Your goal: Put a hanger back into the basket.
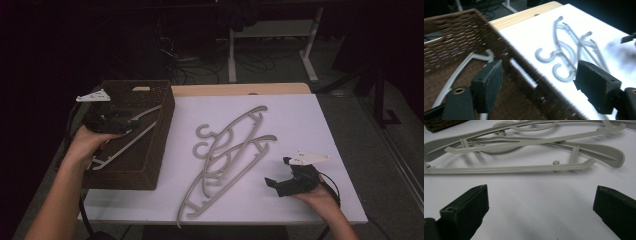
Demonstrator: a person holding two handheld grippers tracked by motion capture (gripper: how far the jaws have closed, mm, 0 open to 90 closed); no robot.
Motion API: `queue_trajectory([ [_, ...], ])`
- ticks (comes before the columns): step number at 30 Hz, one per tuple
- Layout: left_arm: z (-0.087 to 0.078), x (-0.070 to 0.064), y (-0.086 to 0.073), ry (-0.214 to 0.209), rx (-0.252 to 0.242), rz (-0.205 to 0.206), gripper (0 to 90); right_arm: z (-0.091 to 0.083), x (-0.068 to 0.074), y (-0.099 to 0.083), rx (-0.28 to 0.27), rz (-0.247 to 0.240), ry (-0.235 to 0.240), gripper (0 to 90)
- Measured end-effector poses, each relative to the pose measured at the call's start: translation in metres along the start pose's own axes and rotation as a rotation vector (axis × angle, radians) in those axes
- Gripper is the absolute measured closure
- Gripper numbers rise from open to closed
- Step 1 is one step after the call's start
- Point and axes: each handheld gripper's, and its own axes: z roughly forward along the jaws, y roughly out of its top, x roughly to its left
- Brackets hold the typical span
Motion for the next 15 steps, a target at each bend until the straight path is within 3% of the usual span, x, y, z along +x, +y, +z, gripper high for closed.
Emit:
queue_trajectory([
  [9,0.028,-0.036,0.013,-0.084,-0.018,0.008,15.1,0.000,-0.001,0.000,0.000,-0.002,0.002,0.0],
  [15,0.050,-0.062,0.018,-0.118,-0.022,0.017,15.0,0.001,0.000,0.001,0.002,-0.002,0.007,0.0],
])
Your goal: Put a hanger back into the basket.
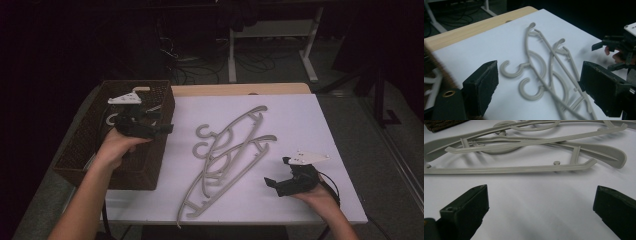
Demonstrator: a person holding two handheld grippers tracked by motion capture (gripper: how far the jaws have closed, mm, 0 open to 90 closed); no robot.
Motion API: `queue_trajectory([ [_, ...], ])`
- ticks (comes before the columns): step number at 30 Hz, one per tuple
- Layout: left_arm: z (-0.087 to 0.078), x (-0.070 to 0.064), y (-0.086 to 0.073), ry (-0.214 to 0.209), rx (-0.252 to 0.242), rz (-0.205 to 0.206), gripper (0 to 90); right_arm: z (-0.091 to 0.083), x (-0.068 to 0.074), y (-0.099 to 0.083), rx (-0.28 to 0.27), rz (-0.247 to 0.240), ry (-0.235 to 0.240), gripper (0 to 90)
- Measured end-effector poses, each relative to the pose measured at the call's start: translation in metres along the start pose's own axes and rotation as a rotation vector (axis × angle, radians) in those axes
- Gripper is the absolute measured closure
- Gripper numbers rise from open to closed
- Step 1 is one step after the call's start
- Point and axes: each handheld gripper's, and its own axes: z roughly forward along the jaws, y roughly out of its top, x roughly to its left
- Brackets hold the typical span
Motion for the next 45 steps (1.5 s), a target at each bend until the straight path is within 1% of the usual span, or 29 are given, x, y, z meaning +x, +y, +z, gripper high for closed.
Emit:
queue_trajectory([
  [4,0.018,-0.015,0.005,-0.010,0.007,0.014,15.0,0.000,0.000,0.000,-0.002,-0.001,0.002,0.0],
  [8,0.038,-0.030,0.009,-0.017,0.034,0.028,15.2,0.000,0.000,0.000,-0.002,-0.002,0.004,0.0],
  [11,0.053,-0.039,0.009,-0.027,0.044,0.033,15.3,0.000,0.000,0.000,-0.003,-0.002,0.004,0.0],
  [14,0.067,-0.046,0.005,-0.043,0.048,0.029,15.4,-0.001,0.000,0.000,-0.002,-0.001,0.007,0.0],
  [16,0.076,-0.049,0.001,-0.041,0.058,0.035,15.6,-0.001,0.000,0.001,-0.001,0.001,0.005,0.0],
  [17,0.081,-0.050,-0.001,-0.042,0.059,0.029,15.6,-0.001,-0.001,0.002,0.004,-0.002,0.001,0.0],
  [19,0.088,-0.049,-0.007,-0.042,0.056,0.018,15.6,0.000,-0.001,0.003,0.010,-0.001,-0.005,0.0],
  [22,0.100,-0.046,-0.015,-0.029,0.075,0.012,15.8,0.001,-0.003,0.009,0.024,0.008,-0.010,0.0],
  [25,0.106,-0.043,-0.023,-0.017,0.081,0.006,15.8,0.003,-0.006,0.017,0.025,0.015,-0.018,4.4],
  [27,0.109,-0.041,-0.027,-0.015,0.083,-0.002,15.8,0.004,-0.008,0.023,0.028,0.029,-0.020,7.4],
  [28,0.109,-0.040,-0.028,-0.013,0.087,-0.002,15.8,0.006,-0.009,0.027,0.028,0.039,-0.021,10.3],
  [29,0.110,-0.039,-0.030,-0.002,0.094,-0.001,15.8,0.008,-0.010,0.030,0.028,0.042,-0.018,12.3],
  [30,0.110,-0.039,-0.030,0.000,0.093,0.000,15.8,0.011,-0.009,0.035,0.030,0.042,-0.005,15.2],
  [32,0.110,-0.038,-0.032,0.002,0.089,-0.009,15.9,0.016,-0.008,0.040,0.041,0.041,0.005,19.4],
  [35,0.113,-0.037,-0.035,0.020,0.102,-0.007,15.9,0.026,-0.006,0.050,0.051,0.025,0.008,27.9],
  [36,0.114,-0.037,-0.036,0.024,0.106,-0.006,16.0,0.030,-0.007,0.054,0.053,0.027,0.009,30.9],
  [39,0.118,-0.036,-0.039,0.043,0.121,-0.003,16.4,0.038,-0.009,0.064,0.055,0.030,0.012,34.7],
  [43,0.126,-0.033,-0.046,0.052,0.148,-0.008,17.3,0.045,-0.009,0.072,0.056,0.024,0.019,45.8],
  [44,0.128,-0.033,-0.048,0.053,0.155,-0.008,17.3,0.048,-0.008,0.074,0.061,0.025,0.021,52.1],
  [45,0.129,-0.033,-0.049,0.055,0.159,-0.010,17.3,0.051,-0.008,0.075,0.069,0.025,0.026,55.2],
])
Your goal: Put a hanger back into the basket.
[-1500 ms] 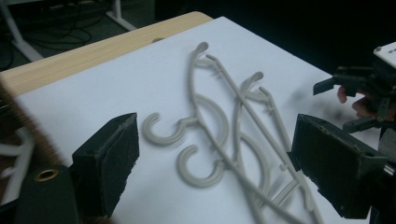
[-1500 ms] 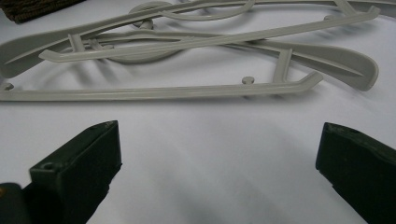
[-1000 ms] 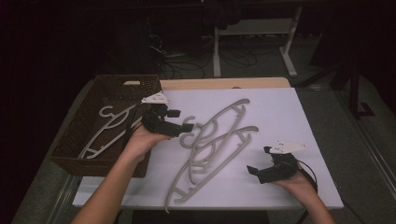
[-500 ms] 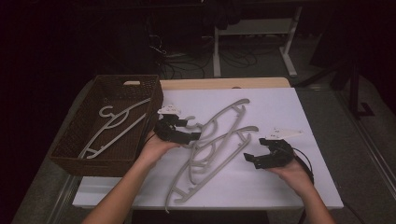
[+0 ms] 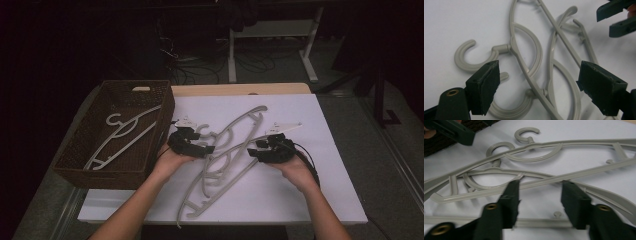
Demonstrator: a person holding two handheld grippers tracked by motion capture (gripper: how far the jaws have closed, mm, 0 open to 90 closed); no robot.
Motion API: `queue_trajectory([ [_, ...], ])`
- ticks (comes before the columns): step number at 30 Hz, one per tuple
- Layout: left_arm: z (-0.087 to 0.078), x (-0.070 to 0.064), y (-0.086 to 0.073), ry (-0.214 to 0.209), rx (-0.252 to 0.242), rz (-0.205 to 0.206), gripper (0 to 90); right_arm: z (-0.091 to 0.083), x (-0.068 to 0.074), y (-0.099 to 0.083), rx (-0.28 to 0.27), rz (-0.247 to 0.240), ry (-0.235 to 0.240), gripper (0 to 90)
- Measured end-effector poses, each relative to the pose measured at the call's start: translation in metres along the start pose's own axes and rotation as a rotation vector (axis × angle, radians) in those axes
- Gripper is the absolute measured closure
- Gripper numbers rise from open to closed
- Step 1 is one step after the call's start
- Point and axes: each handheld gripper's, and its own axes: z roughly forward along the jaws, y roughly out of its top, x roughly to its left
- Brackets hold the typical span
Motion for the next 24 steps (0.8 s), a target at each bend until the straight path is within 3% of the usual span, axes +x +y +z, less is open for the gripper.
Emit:
queue_trajectory([
  [5,0.009,0.000,-0.005,0.013,0.028,0.008,17.3,0.015,-0.002,0.008,0.014,0.001,0.010,78.4],
  [10,0.012,0.001,-0.007,0.018,0.040,0.013,17.4,0.034,0.000,0.013,0.051,-0.011,0.032,87.4],
  [19,0.013,0.004,-0.009,0.023,0.049,0.011,17.5,0.054,0.013,0.012,0.127,-0.068,0.050,89.0],
  [24,0.019,0.003,-0.010,0.018,0.073,0.026,19.9,0.057,0.013,0.010,0.137,-0.071,0.053,89.0],
])
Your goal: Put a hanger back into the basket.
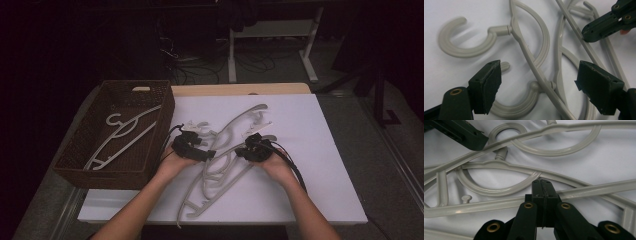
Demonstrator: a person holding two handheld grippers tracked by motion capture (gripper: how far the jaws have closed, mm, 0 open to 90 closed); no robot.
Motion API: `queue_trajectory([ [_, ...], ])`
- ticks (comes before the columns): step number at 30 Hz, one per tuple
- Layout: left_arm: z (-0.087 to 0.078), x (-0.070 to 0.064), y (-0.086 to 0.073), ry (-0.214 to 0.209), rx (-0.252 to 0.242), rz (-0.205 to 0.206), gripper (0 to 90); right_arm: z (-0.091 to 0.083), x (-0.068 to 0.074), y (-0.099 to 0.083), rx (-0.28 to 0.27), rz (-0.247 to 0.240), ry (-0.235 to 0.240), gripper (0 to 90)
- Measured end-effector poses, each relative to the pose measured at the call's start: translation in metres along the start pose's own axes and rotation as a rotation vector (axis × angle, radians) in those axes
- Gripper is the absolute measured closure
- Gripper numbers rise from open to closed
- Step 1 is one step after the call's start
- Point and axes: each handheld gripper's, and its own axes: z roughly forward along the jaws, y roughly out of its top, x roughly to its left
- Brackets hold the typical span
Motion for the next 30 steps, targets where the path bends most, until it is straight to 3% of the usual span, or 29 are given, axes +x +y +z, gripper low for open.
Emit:
queue_trajectory([
  [6,0.011,0.000,-0.002,-0.010,0.033,0.019,23.2,0.002,0.000,-0.001,0.003,0.000,0.001,89.1],
  [15,0.027,0.001,-0.001,-0.047,0.068,0.061,38.2,0.002,-0.001,-0.001,0.004,-0.004,0.002,89.2],
  [22,0.032,0.000,0.004,-0.073,0.064,0.048,46.7,0.003,0.000,-0.001,0.002,-0.005,0.000,89.2],
  [30,0.033,0.001,0.004,-0.124,0.051,0.013,62.9,0.003,0.000,-0.003,0.005,-0.005,-0.004,89.2],
])
